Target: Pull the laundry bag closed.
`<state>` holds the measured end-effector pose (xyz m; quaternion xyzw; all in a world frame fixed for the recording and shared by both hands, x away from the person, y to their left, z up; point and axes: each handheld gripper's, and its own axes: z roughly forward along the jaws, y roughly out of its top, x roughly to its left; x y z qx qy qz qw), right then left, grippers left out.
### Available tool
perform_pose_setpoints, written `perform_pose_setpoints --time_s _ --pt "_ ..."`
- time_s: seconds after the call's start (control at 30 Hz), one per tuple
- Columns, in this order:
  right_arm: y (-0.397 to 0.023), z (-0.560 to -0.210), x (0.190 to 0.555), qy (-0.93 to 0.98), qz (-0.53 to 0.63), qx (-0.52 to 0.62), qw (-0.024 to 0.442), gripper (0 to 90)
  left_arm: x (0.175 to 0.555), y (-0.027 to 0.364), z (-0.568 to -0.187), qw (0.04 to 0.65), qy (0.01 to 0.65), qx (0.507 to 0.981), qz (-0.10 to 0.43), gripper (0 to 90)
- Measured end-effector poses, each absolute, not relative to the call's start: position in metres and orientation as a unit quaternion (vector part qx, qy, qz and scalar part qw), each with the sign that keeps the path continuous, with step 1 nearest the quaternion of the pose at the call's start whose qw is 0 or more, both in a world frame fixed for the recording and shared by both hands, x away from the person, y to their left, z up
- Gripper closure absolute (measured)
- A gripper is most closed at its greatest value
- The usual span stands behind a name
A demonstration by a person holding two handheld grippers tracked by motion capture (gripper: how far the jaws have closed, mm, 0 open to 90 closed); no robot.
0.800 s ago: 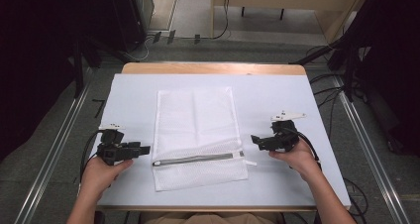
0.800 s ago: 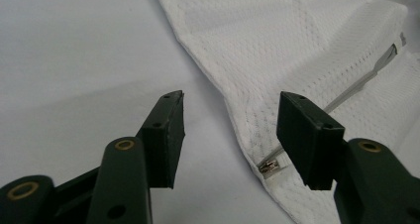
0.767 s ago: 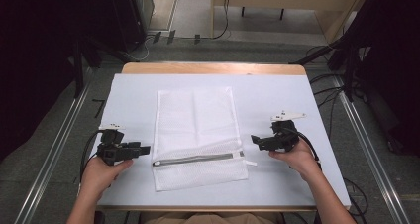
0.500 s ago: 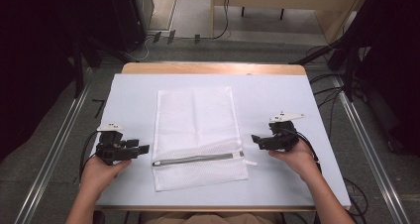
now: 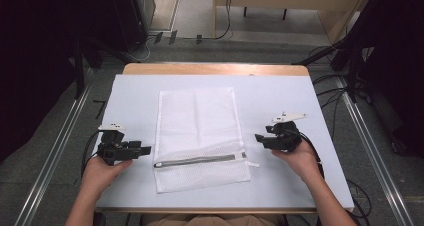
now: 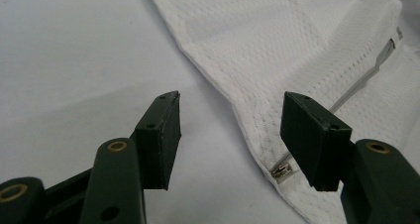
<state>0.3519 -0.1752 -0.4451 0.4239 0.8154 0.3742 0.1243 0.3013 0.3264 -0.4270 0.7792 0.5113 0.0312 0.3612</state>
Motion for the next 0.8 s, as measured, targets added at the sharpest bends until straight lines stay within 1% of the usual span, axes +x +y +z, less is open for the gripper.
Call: perform_pose_setpoints --time_s 0.3,0.5,0.8 --pt "-0.1724 -0.4436 0.3507 0.817 0.365 0.428 0.121 46.9 0.3012 0.3278 -0.4274 0.363 0.516 0.775 0.038 38.6" --pt "-0.1706 -0.4438 0.3509 0.821 0.362 0.427 0.114 47.7 0.3015 0.328 -0.4279 0.364 0.515 0.775 0.038 39.2" --pt "-0.1698 -0.4466 0.3525 0.829 0.352 0.421 0.111 46.5 0.3011 0.328 -0.4285 0.363 0.512 0.777 0.051 37.3"
